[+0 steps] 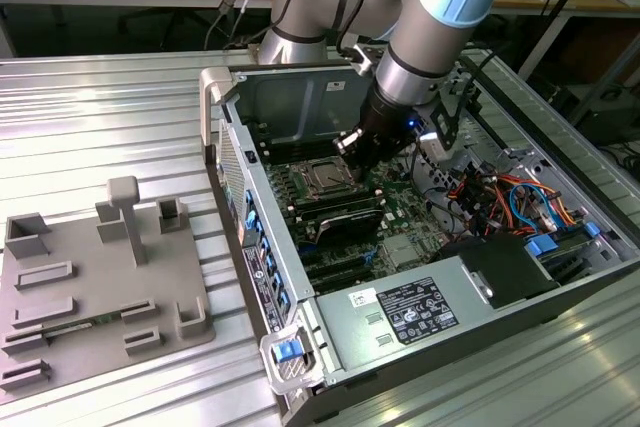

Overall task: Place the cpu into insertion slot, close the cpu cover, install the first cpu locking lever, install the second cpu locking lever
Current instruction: 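Install the second cpu locking lever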

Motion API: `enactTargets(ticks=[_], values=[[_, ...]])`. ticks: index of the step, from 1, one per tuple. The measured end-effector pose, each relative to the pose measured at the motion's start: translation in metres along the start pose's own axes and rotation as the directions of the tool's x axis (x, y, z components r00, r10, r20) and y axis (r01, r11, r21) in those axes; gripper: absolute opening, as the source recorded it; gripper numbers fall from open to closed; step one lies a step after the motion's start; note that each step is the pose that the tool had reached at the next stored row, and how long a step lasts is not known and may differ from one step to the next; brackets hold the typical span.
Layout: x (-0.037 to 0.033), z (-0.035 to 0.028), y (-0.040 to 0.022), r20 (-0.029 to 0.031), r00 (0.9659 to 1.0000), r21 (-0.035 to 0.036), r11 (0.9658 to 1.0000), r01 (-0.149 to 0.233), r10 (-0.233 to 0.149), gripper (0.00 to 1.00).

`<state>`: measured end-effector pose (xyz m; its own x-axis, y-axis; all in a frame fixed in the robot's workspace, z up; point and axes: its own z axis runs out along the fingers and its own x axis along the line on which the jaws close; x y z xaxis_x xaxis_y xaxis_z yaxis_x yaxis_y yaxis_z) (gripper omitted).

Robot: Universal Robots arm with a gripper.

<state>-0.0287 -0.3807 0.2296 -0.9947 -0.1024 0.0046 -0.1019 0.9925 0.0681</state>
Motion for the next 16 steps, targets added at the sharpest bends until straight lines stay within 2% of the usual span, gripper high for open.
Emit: enactTargets(ticks=[4,7,10,16], values=[[0.0014,-0.0003,-0.0045,0.0,1.0,0.0,1.0,0.0,0.0,0.11],[0.0024,-0.0003,-0.0045,0.0,1.0,0.0001,1.0,0.0,0.0,0.11],[0.0064,0.0,-0.004,0.0005,1.0,-0.0002,1.0,-0.008,0.008,0.11],[0.007,0.0,-0.004,0.001,0.9999,-0.0001,0.9999,-0.016,0.016,0.11]])
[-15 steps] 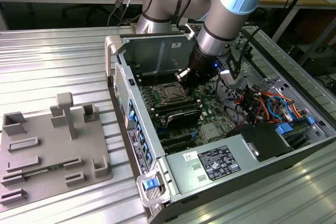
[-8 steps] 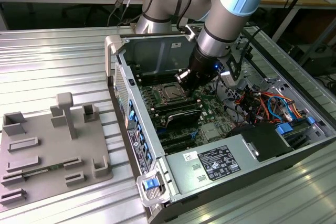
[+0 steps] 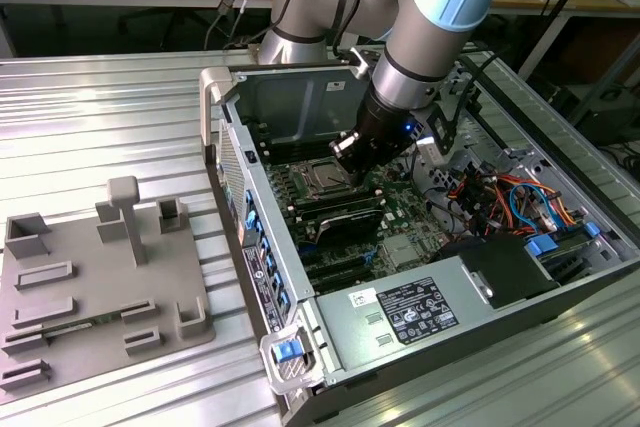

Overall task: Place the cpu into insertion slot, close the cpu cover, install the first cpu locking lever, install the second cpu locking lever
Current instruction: 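Install the second cpu locking lever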

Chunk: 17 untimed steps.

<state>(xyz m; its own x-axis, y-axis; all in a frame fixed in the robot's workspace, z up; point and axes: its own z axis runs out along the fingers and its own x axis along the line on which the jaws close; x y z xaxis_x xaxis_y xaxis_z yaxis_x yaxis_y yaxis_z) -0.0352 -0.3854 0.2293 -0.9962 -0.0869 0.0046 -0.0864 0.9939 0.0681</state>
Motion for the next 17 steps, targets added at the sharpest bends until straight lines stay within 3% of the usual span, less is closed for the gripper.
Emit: enactTargets(ticks=[10,17], values=[[0.0019,0.0,0.0002,0.0,1.0,0.0,1.0,0.0,0.0,0.11],[0.0097,0.0001,0.0008,0.0,1.0,0.0,1.0,0.0,0.0,0.11]])
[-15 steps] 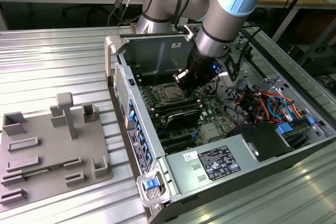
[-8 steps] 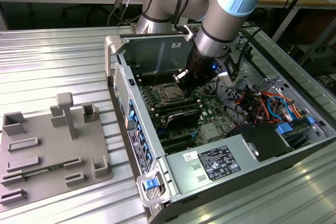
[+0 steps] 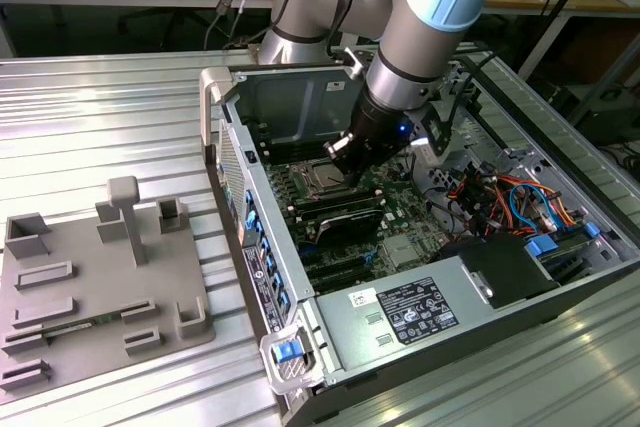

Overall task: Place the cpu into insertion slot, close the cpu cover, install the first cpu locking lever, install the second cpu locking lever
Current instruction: 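Install the second cpu locking lever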

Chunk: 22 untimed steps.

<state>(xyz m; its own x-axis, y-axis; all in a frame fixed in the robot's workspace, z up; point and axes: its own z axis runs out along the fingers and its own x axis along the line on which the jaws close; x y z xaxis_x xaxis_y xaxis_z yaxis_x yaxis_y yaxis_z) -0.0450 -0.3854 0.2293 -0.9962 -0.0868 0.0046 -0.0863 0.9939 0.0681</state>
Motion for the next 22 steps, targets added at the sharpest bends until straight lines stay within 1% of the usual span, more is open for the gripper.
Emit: enactTargets(ticks=[12,18,20,22], values=[[0.0104,0.0002,0.0009,0.0,1.0,0.0,1.0,0.0,0.0,0.11],[0.0115,0.0002,0.001,0.0,1.0,0.0,1.0,0.0,0.0,0.11],[0.0116,-0.0007,0.001,0.0,1.0,0.0,1.0,0.0,0.0,0.11],[0.0116,-0.0031,0.0012,0.0,1.0,0.0001,1.0,0.0,0.0,0.11]])
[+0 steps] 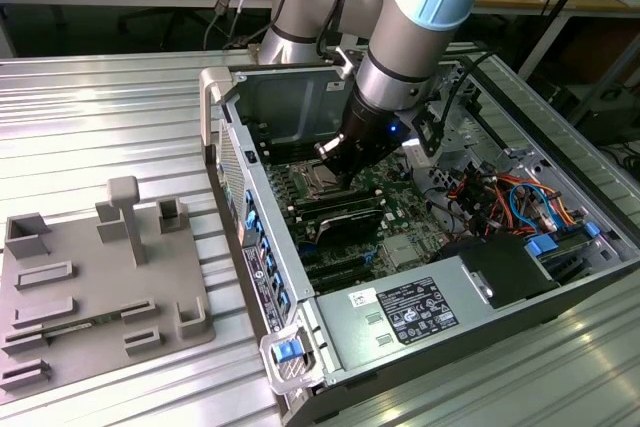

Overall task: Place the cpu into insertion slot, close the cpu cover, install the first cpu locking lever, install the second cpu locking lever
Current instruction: 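Install the second cpu locking lever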

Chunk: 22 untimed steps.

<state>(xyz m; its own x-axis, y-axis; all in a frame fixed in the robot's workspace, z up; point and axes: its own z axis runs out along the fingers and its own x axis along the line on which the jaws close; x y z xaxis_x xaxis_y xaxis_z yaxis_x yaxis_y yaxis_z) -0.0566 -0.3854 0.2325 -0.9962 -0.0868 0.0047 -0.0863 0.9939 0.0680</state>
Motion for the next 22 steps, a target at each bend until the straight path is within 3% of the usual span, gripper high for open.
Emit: enactTargets(ticks=[4,7,10,13,22], values=[[-0.0009,-0.004,0.0003,-0.0015,1.0,0.0003,1.0,0.0,0.0,0.11],[-0.0016,-0.0047,-0.0005,-0.0037,1.0,0.0015,1.0,0.0,0.0,0.11],[-0.0026,-0.0049,-0.0034,-0.0096,1.0,0.0059,1.0,-0.001,0.001,0.11],[-0.0022,-0.005,-0.0054,-0.01,0.9999,0.0065,1.0,-0.001,0.001,0.11],[0.0065,-0.0047,-0.0048,-0.0137,0.9999,0.0061,1.0,-0.001,0.001,0.11]])
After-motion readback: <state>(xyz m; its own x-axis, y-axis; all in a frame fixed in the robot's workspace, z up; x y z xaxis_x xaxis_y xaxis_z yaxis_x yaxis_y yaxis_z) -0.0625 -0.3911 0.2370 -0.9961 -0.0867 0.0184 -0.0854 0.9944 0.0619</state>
